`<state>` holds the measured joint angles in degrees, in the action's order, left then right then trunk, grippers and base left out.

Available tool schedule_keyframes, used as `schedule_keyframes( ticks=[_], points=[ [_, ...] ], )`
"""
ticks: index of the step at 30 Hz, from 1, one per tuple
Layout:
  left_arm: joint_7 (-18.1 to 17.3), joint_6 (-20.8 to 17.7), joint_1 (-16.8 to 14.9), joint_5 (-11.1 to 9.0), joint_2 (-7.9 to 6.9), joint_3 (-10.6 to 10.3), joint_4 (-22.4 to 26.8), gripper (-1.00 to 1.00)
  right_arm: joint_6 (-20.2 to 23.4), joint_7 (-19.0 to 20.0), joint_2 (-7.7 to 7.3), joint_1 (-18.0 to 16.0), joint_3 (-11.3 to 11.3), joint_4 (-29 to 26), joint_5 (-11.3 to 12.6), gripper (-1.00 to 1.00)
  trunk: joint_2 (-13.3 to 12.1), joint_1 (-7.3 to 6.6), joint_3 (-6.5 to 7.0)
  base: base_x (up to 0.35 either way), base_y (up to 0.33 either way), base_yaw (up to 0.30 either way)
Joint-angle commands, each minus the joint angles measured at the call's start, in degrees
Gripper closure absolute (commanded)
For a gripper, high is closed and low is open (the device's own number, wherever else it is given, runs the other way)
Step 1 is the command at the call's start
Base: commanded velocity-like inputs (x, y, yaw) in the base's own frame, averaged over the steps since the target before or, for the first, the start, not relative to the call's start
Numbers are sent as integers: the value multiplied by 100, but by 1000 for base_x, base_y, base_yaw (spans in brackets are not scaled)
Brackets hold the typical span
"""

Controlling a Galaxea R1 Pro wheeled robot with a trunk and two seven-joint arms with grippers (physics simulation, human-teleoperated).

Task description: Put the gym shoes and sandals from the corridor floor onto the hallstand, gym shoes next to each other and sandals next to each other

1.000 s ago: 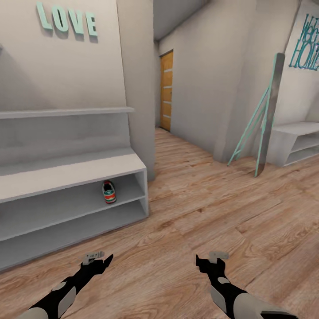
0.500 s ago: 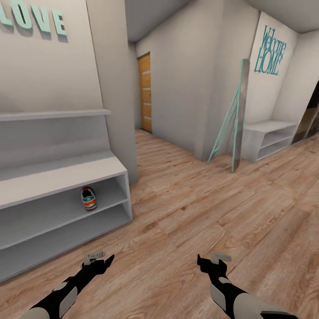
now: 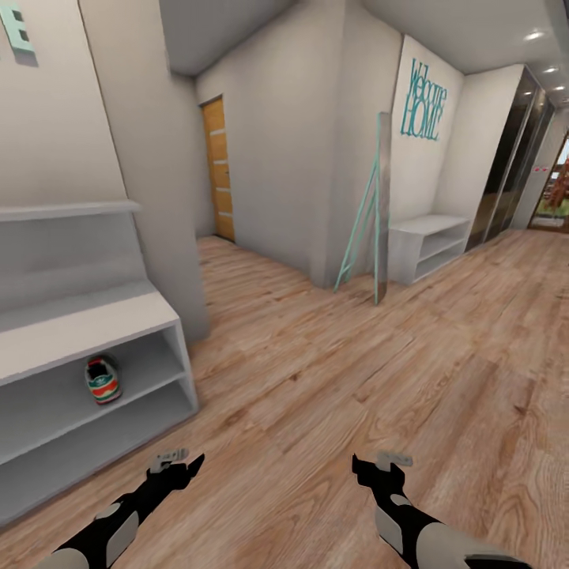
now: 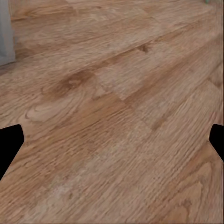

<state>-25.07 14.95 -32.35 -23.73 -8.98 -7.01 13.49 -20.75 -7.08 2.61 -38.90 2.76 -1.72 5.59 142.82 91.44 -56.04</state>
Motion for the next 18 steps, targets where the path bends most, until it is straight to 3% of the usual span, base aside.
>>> schedule_keyframes(
  ticks=[1, 12, 18],
  points=[
    [-9, 26, -4, -53, -1, -47, -7, -100, -26, 14, 3, -4, 23, 5, 39, -100, 2, 2, -1, 275, -141, -286],
    [-7, 26, -3, -53, 29, -46, -13, -100, -26, 14, 3, -4, 23, 5, 46, -100, 2, 2, 48, 295, -147, -286],
    [-7, 26, -5, -53, 59, -46, -13, -100, -26, 14, 3, -4, 25, 2, 187, -100, 2, 2, 73, 307, -147, -286]
  ],
)
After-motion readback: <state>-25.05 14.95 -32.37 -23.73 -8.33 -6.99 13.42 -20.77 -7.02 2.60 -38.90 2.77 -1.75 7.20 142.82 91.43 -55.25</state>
